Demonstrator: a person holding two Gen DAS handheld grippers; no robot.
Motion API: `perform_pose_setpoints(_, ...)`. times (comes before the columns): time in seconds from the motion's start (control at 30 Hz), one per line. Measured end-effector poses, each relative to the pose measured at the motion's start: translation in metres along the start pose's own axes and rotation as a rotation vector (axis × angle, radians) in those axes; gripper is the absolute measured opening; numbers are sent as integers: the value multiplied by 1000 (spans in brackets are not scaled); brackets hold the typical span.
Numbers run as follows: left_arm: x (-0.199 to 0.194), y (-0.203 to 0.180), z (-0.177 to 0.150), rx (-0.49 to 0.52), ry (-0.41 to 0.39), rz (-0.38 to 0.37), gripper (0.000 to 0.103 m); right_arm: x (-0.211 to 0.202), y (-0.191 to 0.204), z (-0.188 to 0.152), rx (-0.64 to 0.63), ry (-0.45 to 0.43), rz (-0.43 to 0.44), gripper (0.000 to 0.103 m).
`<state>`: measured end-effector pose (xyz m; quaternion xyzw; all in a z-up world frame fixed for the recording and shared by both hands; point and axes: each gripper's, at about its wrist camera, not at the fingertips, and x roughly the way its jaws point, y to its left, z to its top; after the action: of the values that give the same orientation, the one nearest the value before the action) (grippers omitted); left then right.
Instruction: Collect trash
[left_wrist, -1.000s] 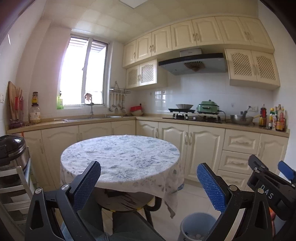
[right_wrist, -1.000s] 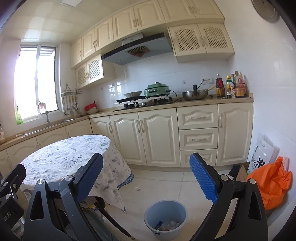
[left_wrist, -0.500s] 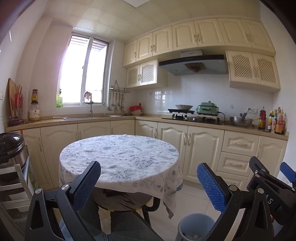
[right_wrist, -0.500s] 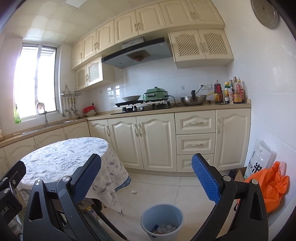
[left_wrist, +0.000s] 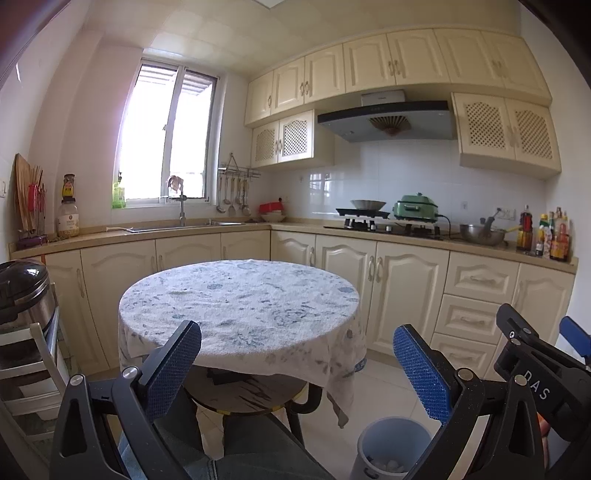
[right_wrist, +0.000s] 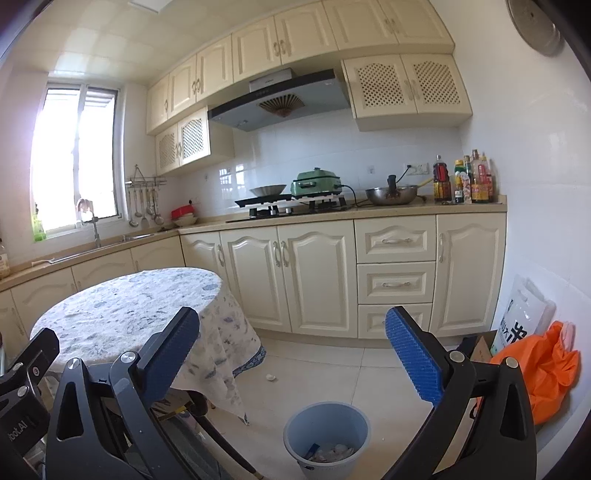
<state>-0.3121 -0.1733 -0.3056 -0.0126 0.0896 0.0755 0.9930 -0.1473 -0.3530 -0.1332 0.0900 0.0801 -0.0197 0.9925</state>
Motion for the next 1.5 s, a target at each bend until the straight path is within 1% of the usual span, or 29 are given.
perform_pose_setpoints(0.73,3,-3,-2,6,31,6,102,8,7,-3,-21,41,17,102)
perform_pose_setpoints(1.5,2,-3,-2,-4,52,12,102,8,9,-5,-29,42,21,102)
